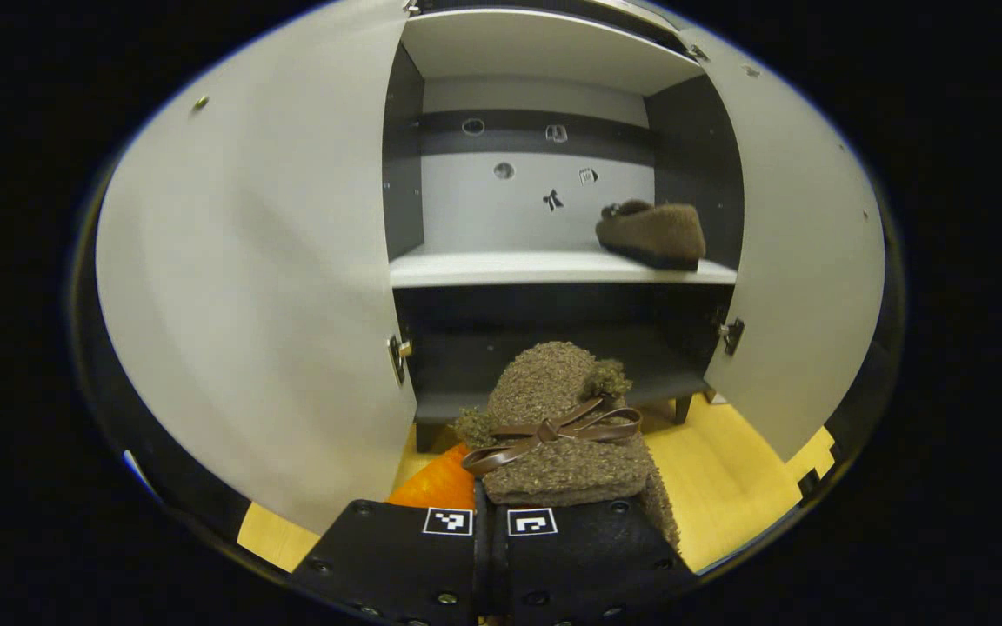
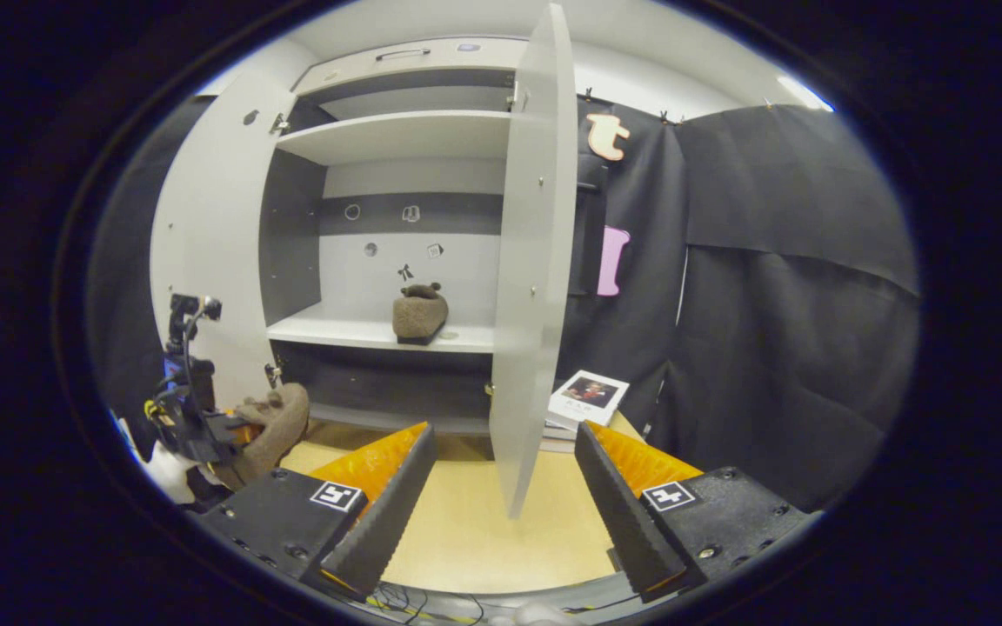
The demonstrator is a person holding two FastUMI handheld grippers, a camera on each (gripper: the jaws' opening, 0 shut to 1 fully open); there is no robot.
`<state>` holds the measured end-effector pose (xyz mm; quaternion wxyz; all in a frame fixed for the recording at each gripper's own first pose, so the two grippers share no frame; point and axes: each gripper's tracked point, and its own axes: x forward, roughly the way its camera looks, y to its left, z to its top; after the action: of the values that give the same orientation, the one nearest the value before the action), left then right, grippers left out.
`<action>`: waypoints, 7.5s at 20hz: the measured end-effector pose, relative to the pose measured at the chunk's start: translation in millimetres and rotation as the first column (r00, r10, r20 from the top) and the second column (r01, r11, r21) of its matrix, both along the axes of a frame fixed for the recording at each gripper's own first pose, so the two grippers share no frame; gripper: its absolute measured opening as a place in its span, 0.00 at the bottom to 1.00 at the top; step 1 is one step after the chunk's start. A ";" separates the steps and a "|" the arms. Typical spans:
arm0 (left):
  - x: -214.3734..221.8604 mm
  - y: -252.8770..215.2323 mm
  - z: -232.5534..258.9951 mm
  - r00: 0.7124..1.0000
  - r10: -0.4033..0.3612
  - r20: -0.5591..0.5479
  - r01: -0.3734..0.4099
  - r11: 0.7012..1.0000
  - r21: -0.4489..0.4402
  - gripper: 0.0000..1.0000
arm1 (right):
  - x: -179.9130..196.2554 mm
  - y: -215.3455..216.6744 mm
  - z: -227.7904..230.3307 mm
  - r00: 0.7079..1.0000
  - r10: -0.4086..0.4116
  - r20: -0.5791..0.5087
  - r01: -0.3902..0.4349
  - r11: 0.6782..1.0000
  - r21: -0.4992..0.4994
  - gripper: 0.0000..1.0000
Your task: Grab one shoe with the right hand and put it into the shoe cabinet, grab the other shoe with the left hand and put it into the shoe cabinet; then close the right door with the right hand and the left door with the left hand.
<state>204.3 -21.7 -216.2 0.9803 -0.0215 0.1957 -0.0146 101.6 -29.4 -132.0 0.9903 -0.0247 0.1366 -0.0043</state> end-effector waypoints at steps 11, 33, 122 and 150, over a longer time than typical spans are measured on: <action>131.8 -1.6 168.7 0.968 0.031 0.250 -0.048 0.997 0.061 0.00 | 9.8 6.9 16.1 0.998 0.040 0.045 -0.042 0.998 0.039 1.00; 286.0 -19.9 61.6 0.961 0.037 -0.274 0.008 0.987 0.162 0.05 | 7.4 -25.8 -28.9 0.996 -0.013 -0.088 0.018 0.998 0.057 1.00; -163.1 30.9 166.5 0.943 0.217 0.252 -0.232 0.972 0.032 0.96 | 102.4 38.4 115.8 0.951 0.257 0.170 -0.268 0.963 0.044 0.95; -48.2 246.5 204.3 0.885 0.324 0.335 -0.360 0.932 0.050 0.96 | -63.8 55.0 7.1 0.997 0.038 -0.063 -0.033 0.996 0.084 1.00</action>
<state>156.0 224.9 -11.9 0.9857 0.0011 0.0272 0.1662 37.8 25.6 -125.0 0.9855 0.0138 0.1682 0.0196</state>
